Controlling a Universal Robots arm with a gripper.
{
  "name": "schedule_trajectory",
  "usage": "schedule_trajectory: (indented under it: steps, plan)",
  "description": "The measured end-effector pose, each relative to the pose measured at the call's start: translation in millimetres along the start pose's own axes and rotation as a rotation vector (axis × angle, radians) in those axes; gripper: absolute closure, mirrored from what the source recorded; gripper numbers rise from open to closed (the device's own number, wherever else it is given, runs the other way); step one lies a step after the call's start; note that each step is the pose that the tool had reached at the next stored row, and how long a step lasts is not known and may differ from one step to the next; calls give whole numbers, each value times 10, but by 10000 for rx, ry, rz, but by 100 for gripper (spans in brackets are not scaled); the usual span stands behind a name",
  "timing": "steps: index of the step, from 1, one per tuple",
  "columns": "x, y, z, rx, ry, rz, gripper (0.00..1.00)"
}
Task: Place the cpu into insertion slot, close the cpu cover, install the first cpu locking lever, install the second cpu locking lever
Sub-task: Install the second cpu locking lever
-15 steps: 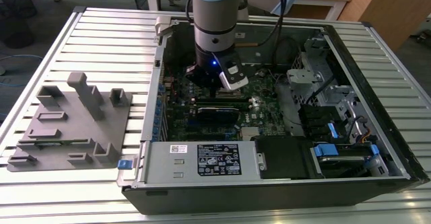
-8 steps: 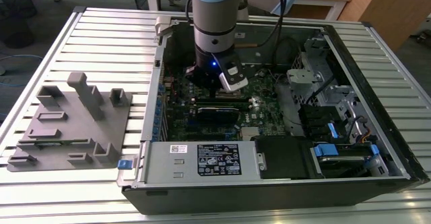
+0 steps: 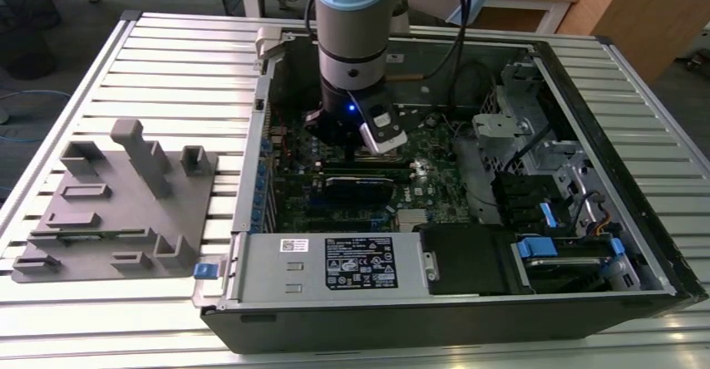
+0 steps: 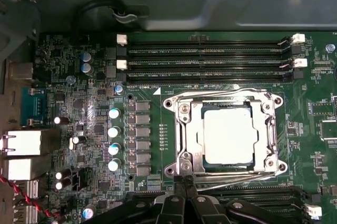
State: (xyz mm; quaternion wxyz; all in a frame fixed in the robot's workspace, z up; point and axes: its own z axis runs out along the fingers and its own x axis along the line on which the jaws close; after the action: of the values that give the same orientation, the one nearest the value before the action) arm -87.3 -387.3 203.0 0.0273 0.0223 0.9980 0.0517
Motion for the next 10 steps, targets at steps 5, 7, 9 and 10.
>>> schedule_trajectory:
  steps: [5,7,9,10]
  plan:
    - [9,-4,18,-103,1,6,89]
    - [18,-6,25,-106,4,6,89]
    - [26,-7,32,-114,4,6,89]
    - [28,-7,34,-122,5,6,89]
